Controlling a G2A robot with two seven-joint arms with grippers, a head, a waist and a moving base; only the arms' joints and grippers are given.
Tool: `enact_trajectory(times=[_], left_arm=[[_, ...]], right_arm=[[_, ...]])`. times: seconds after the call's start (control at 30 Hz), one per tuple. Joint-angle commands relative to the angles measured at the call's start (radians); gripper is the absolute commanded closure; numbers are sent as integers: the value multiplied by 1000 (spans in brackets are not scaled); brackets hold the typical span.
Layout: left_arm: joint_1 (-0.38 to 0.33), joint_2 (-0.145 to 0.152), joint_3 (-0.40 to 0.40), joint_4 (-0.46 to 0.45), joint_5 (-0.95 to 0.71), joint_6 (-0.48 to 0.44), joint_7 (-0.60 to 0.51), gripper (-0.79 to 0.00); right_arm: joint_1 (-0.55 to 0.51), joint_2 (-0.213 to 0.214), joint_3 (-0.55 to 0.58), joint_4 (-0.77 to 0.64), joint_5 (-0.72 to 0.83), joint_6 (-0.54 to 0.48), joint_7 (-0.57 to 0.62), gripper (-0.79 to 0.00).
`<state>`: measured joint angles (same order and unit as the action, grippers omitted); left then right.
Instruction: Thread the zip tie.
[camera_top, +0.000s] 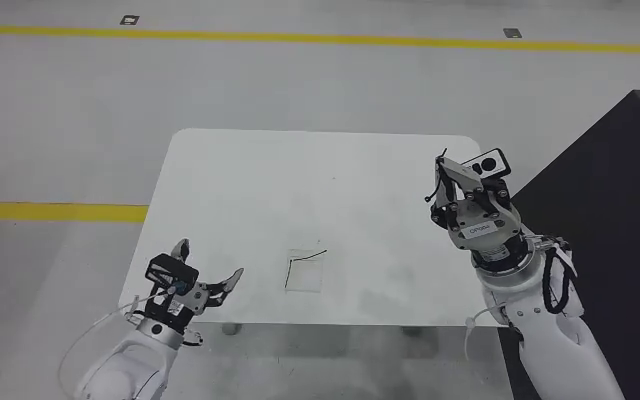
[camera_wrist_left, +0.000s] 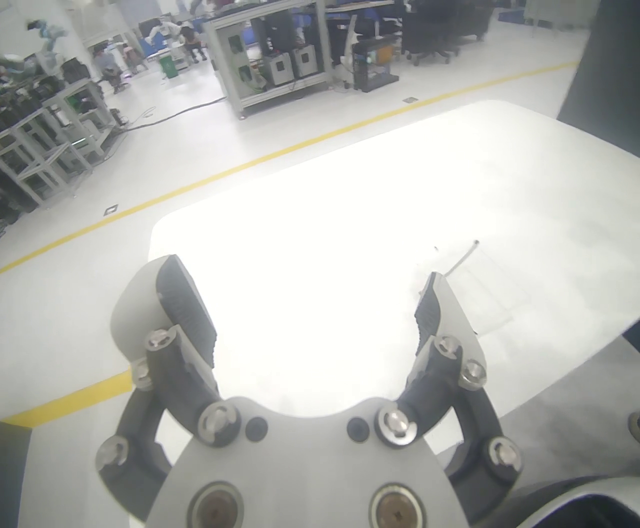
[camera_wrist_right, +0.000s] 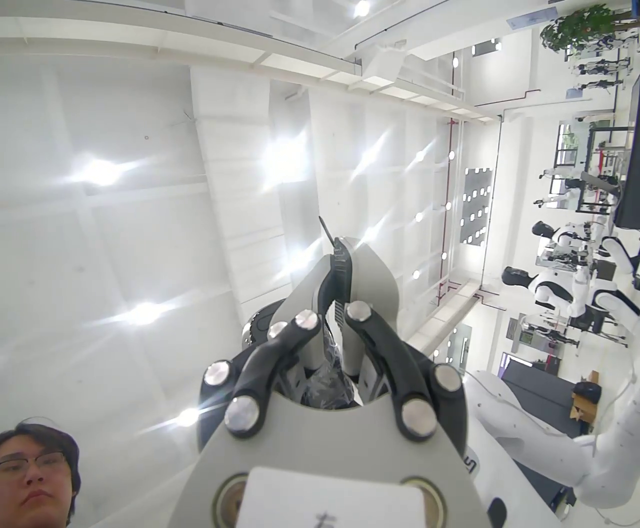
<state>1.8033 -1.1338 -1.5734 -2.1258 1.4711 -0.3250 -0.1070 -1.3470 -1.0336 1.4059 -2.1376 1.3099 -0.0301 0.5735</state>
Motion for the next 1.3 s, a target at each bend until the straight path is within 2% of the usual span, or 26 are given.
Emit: enact_trajectory(times=[0.0, 0.07, 0.2, 0.3, 0.6, 0.67, 0.73, 0.77, 0.83, 1.0, 1.13, 1.27], left_arm=[[-9, 2, 43, -15, 79, -40, -14, -785], [-27, 1, 100, -15, 133, -70, -40, -785], [-113, -2, 203, 17, 185, -125, -125, -785], [-169, -8, 244, 42, 157, -135, -170, -785], [-173, -9, 245, 43, 145, -134, -173, -785], [-183, 0, 271, 33, 281, -218, -225, -785], [-176, -3, 327, -8, 346, -191, -260, -785], [-178, -5, 363, -25, 327, -225, -254, -785], [-205, -9, 409, -41, 365, -235, -289, -785], [-335, -35, 549, -2, 405, -181, -333, -785], [-435, -62, 598, 69, 366, -56, -364, -785], [-484, -86, 611, 129, 281, 80, -412, -785]], right_arm=[[0, 0, 0, 0, 0, 0, 0, 0], [0, 0, 0, 0, 0, 0, 0, 0], [0, 0, 0, 0, 0, 0, 0, 0], [0, 0, 0, 0, 0, 0, 0, 0], [0, 0, 0, 0, 0, 0, 0, 0], [0, 0, 0, 0, 0, 0, 0, 0], [0, 0, 0, 0, 0, 0, 0, 0], [0, 0, 0, 0, 0, 0, 0, 0], [0, 0, 0, 0, 0, 0, 0, 0], [0, 0, 0, 0, 0, 0, 0, 0], [0, 0, 0, 0, 0, 0, 0, 0], [0, 0, 0, 0, 0, 0, 0, 0]])
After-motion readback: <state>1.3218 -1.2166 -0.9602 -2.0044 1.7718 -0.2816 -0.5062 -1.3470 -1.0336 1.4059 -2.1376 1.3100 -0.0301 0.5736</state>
